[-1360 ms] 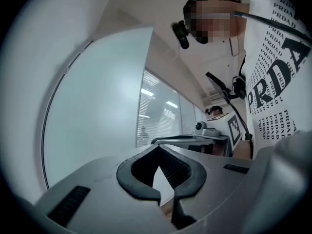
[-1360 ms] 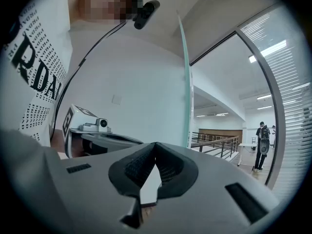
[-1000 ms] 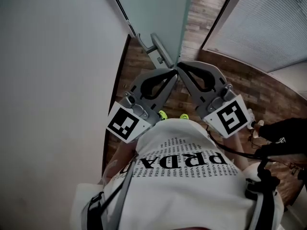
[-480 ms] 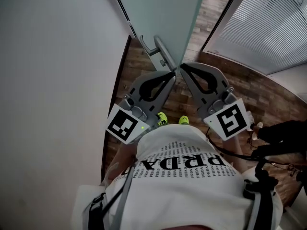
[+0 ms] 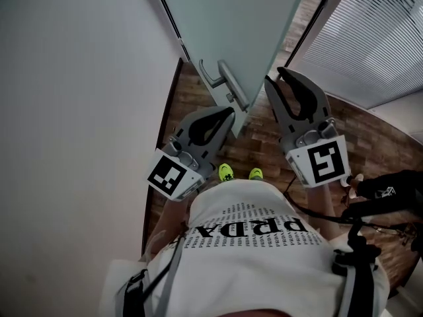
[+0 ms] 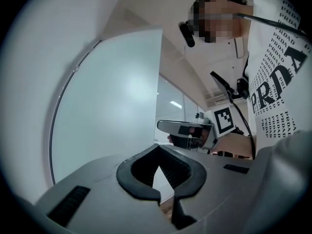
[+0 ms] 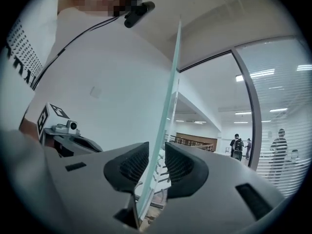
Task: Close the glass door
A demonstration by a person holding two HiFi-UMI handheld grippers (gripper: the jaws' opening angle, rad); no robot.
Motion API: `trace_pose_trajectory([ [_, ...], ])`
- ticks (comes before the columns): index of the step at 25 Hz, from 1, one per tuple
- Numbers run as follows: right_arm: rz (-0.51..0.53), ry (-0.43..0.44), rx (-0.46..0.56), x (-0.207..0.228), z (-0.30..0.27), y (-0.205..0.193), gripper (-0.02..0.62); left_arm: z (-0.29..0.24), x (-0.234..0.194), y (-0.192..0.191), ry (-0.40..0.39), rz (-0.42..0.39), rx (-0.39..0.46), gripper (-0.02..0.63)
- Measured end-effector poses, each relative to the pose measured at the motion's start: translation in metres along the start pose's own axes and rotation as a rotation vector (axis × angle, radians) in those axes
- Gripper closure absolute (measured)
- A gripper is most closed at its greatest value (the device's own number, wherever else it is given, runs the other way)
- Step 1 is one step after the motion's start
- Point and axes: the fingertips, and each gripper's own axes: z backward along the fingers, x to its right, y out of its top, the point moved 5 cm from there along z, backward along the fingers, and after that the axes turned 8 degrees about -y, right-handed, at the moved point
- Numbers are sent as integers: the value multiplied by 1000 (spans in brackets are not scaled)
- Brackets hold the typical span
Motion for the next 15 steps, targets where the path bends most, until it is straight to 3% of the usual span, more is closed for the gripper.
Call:
trace_pose_trajectory([
  [15, 56, -59, -7, 5, -9, 2, 532, -6, -3, -2, -51, -22, -19, 611],
])
